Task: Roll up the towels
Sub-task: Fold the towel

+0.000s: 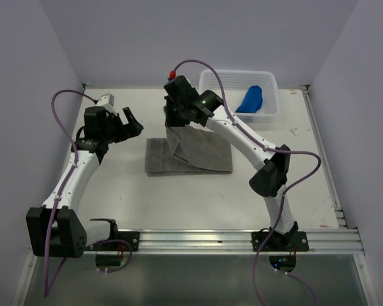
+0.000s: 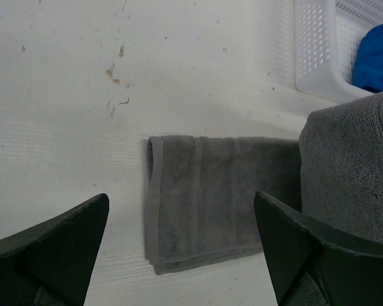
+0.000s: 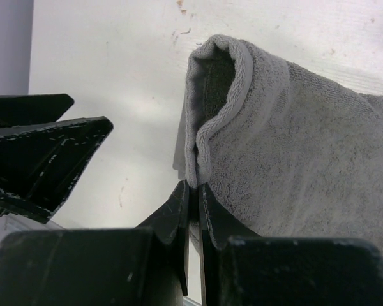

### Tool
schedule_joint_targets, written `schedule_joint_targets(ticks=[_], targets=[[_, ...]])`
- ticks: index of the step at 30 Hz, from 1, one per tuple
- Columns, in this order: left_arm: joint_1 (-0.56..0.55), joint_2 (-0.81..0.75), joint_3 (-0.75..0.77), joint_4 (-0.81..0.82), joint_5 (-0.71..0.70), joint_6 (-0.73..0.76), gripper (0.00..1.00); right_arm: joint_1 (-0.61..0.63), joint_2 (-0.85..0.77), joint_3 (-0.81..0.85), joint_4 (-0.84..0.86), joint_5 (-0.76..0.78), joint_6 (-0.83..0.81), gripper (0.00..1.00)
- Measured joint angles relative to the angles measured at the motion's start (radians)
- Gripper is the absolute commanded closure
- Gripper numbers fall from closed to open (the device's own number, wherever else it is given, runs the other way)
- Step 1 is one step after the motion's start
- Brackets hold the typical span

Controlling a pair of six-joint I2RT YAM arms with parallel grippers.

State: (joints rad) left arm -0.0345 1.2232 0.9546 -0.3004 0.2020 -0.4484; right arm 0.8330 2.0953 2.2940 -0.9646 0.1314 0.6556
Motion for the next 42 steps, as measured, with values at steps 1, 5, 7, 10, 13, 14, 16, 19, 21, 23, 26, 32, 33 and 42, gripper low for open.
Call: schedule_joint_targets(ticks=[1,5,7,10,13,14,16,19,21,23,26,32,33,42], targets=[[0.000,0.000,0.000,0.000,0.000,0.000,0.00,0.000,0.002,0.000,0.009,-0.008,0.002,1.00],[0.000,-0.001,0.000,0.000,0.000,0.000,0.00,0.000,0.027,-0.003,0.045,-0.037,0.011,1.00],[0.000,-0.002,0.000,0.000,0.000,0.000,0.00,0.000,0.050,-0.024,0.077,-0.059,0.015,0.96],[0.000,-0.005,0.000,0.000,0.000,0.000,0.00,0.000,0.089,-0.067,0.125,-0.093,0.028,0.74],[0.000,-0.011,0.000,-0.001,-0.004,0.000,0.00,0.000,0.150,-0.093,0.170,-0.134,0.040,0.50],[0.000,-0.016,-0.001,-0.001,-0.008,0.000,0.00,0.000,0.172,-0.096,0.184,-0.148,0.043,0.47],[0.000,-0.029,-0.001,-0.002,-0.021,0.000,0.00,-0.001,0.217,-0.097,0.213,-0.180,0.053,0.43],[0.000,-0.055,-0.002,-0.003,-0.047,0.000,0.00,-0.005,0.242,-0.103,0.235,-0.206,0.067,0.41],[0.000,-0.071,-0.002,-0.003,-0.062,0.000,0.00,-0.010,0.238,-0.113,0.249,-0.214,0.071,0.41],[0.000,-0.079,-0.002,-0.002,-0.069,0.000,0.00,-0.020,0.212,-0.148,0.278,-0.222,0.071,0.41],[0.000,-0.077,-0.002,-0.003,-0.072,0.000,0.00,-0.056,0.105,-0.288,0.310,-0.230,0.070,0.44],[-0.011,-0.063,-0.004,0.001,-0.043,0.006,0.01,-0.229,-0.274,-0.717,0.400,-0.239,0.062,0.52],[-0.016,-0.056,-0.004,0.002,-0.033,0.007,0.03,-0.270,-0.342,-0.784,0.414,-0.240,0.060,0.54],[-0.142,0.056,0.009,0.013,0.000,0.027,0.07,-0.546,-0.714,-1.324,0.528,-0.309,0.036,0.58]])
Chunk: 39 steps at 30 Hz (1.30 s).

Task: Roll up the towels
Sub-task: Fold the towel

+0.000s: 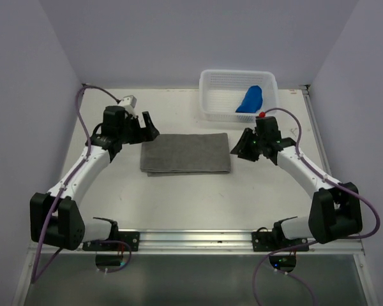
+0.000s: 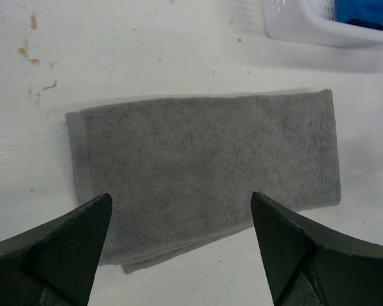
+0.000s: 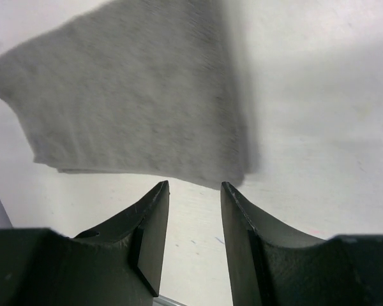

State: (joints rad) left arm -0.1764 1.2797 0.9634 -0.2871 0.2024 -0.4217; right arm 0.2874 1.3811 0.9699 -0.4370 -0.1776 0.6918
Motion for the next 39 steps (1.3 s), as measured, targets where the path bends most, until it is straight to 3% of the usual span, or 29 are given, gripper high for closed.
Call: schedule_joint_targets(ticks=[6,13,19,29,31,33,34,37,39], targets=[[-0.145,0.151,0.101,-0.028,-0.062,-0.005,0.13,-0.101,-0.019,-0.255,0.140,-0.104,0.016,0.52],[-0.280,0.311,0.131,-0.010,-0.111,-0.033,0.14,-0.098,0.053,-0.266,0.288,-0.183,0.035,0.48],[-0.293,0.408,0.114,0.014,-0.144,-0.059,0.14,-0.098,0.107,-0.274,0.396,-0.217,0.061,0.48],[-0.301,0.440,0.036,0.059,-0.208,-0.081,0.13,-0.084,0.180,-0.323,0.490,-0.238,0.086,0.48],[-0.307,0.440,0.026,0.066,-0.222,-0.084,0.12,-0.079,0.181,-0.324,0.500,-0.238,0.087,0.51],[-0.317,0.439,0.019,0.077,-0.243,-0.091,0.12,-0.072,0.181,-0.325,0.507,-0.237,0.088,0.58],[-0.321,0.439,0.014,0.083,-0.252,-0.092,0.12,-0.069,0.182,-0.327,0.512,-0.237,0.089,0.67],[-0.331,0.431,-0.004,0.103,-0.271,-0.092,0.12,-0.053,0.187,-0.334,0.525,-0.235,0.094,0.76],[-0.337,0.421,-0.016,0.108,-0.282,-0.093,0.12,-0.039,0.190,-0.338,0.528,-0.232,0.094,0.77]])
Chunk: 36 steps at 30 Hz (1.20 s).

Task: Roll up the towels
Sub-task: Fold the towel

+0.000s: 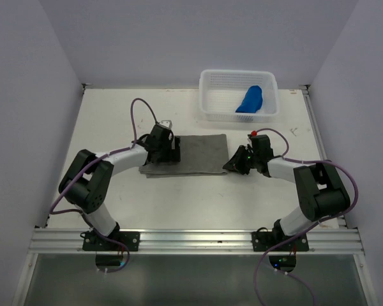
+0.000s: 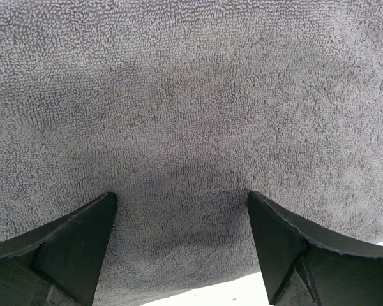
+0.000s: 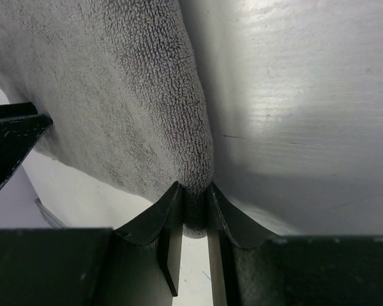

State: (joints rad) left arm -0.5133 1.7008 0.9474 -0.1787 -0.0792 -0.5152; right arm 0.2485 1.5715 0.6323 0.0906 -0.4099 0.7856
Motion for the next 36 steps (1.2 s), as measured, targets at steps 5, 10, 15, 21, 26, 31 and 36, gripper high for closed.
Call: schedule_joint_targets(ticks=[5,10,15,21,26,31,36], targets=[[-0.019,-0.033,-0.034,-0.013,-0.036,-0.014,0.11,0.035,-0.003,-0.006,-0.004,0.011,-0.003,0.80],[-0.050,-0.106,-0.109,-0.038,-0.080,-0.054,0.11,0.061,-0.056,-0.055,-0.016,0.026,-0.005,0.80],[-0.075,-0.187,-0.184,-0.058,-0.100,-0.103,0.11,0.098,-0.129,-0.097,-0.057,0.034,-0.011,0.72],[-0.092,-0.204,-0.155,-0.162,-0.129,-0.120,0.08,0.108,-0.183,-0.087,-0.127,0.058,-0.034,0.45],[-0.097,-0.203,0.030,-0.284,-0.164,-0.111,0.06,0.108,-0.246,-0.073,-0.172,0.078,-0.035,0.42],[-0.104,-0.185,0.233,-0.302,-0.179,-0.093,0.08,0.108,-0.272,-0.074,-0.165,0.079,-0.011,0.52],[-0.153,-0.050,0.404,-0.351,-0.210,-0.090,0.13,0.108,-0.267,-0.132,-0.096,0.076,0.029,0.58]])
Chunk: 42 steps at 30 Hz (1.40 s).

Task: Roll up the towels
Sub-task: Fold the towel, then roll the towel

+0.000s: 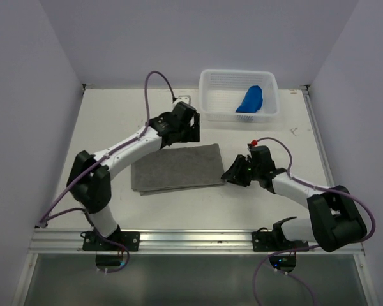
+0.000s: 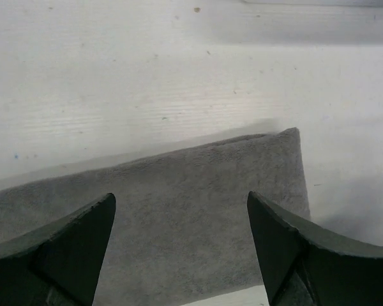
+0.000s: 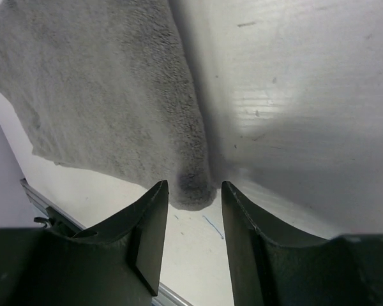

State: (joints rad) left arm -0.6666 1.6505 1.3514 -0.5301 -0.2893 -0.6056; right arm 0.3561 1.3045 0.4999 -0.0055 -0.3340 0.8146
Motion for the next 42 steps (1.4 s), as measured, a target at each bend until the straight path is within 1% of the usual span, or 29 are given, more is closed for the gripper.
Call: schedule_joint_targets(ticks=[4,6,8,9,13,15,18,27,34,38,42], targets=[[-0.102,0.236,0.235,-0.055,-0.025,-0.001,0.22,0.000,0.019,-0.067,0.072,-0.005,0.039,0.59],[-0.139,0.312,0.309,-0.077,-0.022,-0.003,0.27,0.000,0.030,-0.088,0.106,-0.015,0.056,0.62],[-0.167,0.381,0.382,-0.100,-0.011,-0.004,0.29,0.000,0.034,-0.095,0.135,-0.018,0.064,0.64],[-0.183,0.411,0.418,-0.116,-0.006,-0.004,0.31,0.000,0.035,-0.101,0.150,-0.019,0.067,0.68],[-0.201,0.511,0.552,-0.167,-0.014,-0.015,0.35,0.000,0.046,-0.127,0.192,-0.019,0.078,0.79],[-0.201,0.537,0.572,-0.173,-0.023,-0.027,0.35,0.000,0.050,-0.135,0.207,-0.021,0.083,0.82],[-0.201,0.565,0.574,-0.199,-0.036,-0.049,0.35,0.000,0.059,-0.142,0.232,-0.024,0.085,0.83],[-0.210,0.612,0.582,-0.225,-0.060,-0.095,0.36,0.000,0.117,-0.145,0.323,-0.061,0.092,0.85],[-0.226,0.621,0.648,-0.227,-0.068,-0.111,0.36,0.000,0.139,-0.145,0.352,-0.082,0.090,0.85],[-0.227,0.680,0.706,-0.230,-0.073,-0.111,0.36,0.000,0.146,-0.145,0.364,-0.089,0.090,0.85],[-0.227,0.746,0.712,-0.243,-0.084,-0.111,0.37,0.000,0.146,-0.145,0.364,-0.089,0.088,0.85]])
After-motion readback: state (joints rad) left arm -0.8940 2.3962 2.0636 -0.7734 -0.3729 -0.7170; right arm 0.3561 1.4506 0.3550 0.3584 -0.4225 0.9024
